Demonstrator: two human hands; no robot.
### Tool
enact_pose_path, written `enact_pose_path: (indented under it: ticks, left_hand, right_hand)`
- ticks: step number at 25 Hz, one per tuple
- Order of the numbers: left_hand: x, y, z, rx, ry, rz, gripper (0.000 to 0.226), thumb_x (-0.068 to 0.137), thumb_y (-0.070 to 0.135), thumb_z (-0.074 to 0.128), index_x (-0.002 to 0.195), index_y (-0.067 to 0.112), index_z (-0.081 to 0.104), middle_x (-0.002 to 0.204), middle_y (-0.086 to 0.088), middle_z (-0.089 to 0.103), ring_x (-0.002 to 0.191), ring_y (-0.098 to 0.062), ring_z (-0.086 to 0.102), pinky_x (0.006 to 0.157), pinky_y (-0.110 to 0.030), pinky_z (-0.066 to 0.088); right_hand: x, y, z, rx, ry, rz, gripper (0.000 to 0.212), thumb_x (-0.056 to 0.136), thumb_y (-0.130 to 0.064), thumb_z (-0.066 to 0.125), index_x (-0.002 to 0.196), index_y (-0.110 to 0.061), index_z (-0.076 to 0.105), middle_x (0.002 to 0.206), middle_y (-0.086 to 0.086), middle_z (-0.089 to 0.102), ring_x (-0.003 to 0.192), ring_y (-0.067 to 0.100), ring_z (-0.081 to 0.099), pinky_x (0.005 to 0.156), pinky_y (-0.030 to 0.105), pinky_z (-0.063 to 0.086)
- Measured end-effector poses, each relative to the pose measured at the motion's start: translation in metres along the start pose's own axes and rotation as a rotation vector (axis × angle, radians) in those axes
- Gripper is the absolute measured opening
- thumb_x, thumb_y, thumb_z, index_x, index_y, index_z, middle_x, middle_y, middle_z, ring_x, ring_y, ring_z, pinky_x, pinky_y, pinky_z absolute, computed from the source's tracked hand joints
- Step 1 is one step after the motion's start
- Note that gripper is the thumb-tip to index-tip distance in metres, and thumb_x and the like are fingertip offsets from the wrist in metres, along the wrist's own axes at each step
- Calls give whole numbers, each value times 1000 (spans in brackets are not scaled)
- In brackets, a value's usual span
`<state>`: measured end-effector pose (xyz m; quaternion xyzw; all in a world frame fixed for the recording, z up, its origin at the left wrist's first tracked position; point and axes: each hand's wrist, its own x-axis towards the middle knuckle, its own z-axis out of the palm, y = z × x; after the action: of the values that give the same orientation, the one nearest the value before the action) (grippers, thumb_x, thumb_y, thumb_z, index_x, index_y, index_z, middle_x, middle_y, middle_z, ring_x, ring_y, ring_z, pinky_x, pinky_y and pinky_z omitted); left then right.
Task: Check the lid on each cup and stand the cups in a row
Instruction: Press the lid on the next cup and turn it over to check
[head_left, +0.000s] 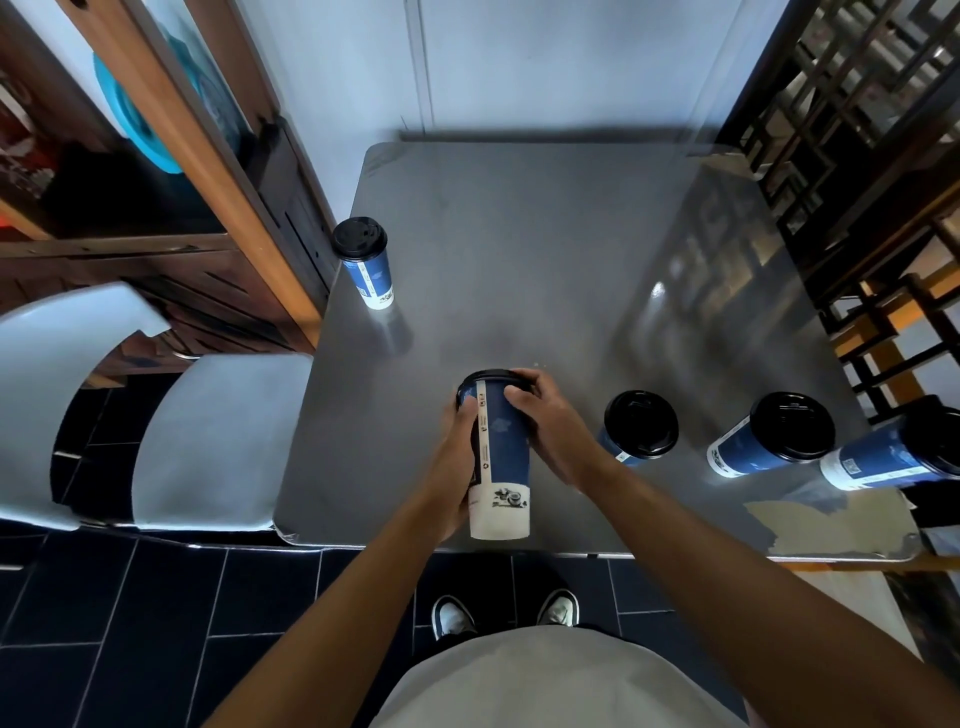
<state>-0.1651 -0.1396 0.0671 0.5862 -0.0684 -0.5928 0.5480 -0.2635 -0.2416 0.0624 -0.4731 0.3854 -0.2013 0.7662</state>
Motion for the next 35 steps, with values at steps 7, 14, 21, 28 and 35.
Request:
enact_pose_path:
  ticks: [7,14,21,28,35]
  left_hand:
    - [6,10,6,-82,103,-196,60,101,55,48,143,13,49,138,-26,62,98,-37,67,80,-51,59]
    - [10,2,6,-140,155,-255,57,107,53,35,145,12,49,140,-25,61,100,-35,64,73,-44,55]
    - [10,5,-1,23,131,-305,71,95,68,44,136,14,60,121,-21,72,91,-35,69,87,-52,58]
    - [5,11,-4,218,84,-188,70,79,57,77,131,17,53,106,-17,78,80,-33,78,71,-53,63]
    - [-1,10,10,-103,8,-208,56,92,58,59,120,10,68,83,-9,77,62,-22,73,56,-33,59]
  right_hand:
    - [-6,9,7,142,85,266,36,101,-43,51,114,-13,66,105,16,73,91,32,68,100,54,51]
    - [-10,21,8,234,161,313,31,100,-40,55,106,-11,65,78,7,78,65,22,73,65,34,61]
    - [-11,15,13,159,140,311,48,100,-43,54,133,-9,58,127,22,68,100,33,66,104,55,51]
    - [-5,17,10,100,163,310,50,102,-47,49,132,-8,58,124,21,69,115,39,67,103,56,51]
    - [-4,16,4,352,207,337,43,100,-48,53,103,-8,66,79,11,79,66,25,77,52,35,60]
